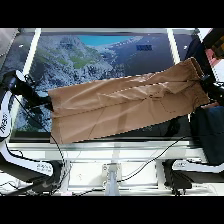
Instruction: Fold the clothes and pants, and hang the long-sleeved shirts on hangers.
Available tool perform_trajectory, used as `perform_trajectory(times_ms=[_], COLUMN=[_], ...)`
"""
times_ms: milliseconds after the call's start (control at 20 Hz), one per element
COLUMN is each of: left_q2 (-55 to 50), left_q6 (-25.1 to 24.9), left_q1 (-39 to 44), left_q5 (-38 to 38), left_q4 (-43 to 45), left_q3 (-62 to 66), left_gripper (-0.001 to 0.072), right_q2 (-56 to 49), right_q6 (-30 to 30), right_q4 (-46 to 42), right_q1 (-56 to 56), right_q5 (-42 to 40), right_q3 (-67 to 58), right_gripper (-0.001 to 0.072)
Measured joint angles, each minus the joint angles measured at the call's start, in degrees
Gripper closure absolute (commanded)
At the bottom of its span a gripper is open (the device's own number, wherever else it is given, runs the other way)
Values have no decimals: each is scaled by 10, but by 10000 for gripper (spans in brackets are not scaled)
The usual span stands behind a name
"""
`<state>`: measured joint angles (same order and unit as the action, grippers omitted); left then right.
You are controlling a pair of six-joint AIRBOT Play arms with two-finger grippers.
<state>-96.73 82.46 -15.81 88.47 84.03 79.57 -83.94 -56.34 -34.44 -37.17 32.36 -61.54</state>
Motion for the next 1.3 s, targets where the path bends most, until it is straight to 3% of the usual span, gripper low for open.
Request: perform_trajectory(times_ms=[350,600,750,800,900,1000,1300], left_q2=[-10,-62,-85,-90,-97,-100,-103], left_q6=[20,21,16,14,10,8,-9], left_q1=[-15,-48,-60,-62,-62,-59,-52], left_q5=[-167,-238,-263,-272,-292,-313,-372], left_q4=[-29,-168,-234,-250,-276,-290,-308], left_q3=[59,65,66,66,66,66,66], left_gripper=[205,207,256,321,534,676,690], right_q2=[0,0,0,0,0,0,0], right_q6=[0,0,0,0,0,0,0], right_q4=[-1,-3,-3,-3,-4,-4,-1], right_q1=[0,0,0,0,0,0,0], right_q5=[4,8,10,10,12,18,25], right_q3=[0,0,0,0,0,0,0], right_gripper=[675,675,675,675,675,675,675])
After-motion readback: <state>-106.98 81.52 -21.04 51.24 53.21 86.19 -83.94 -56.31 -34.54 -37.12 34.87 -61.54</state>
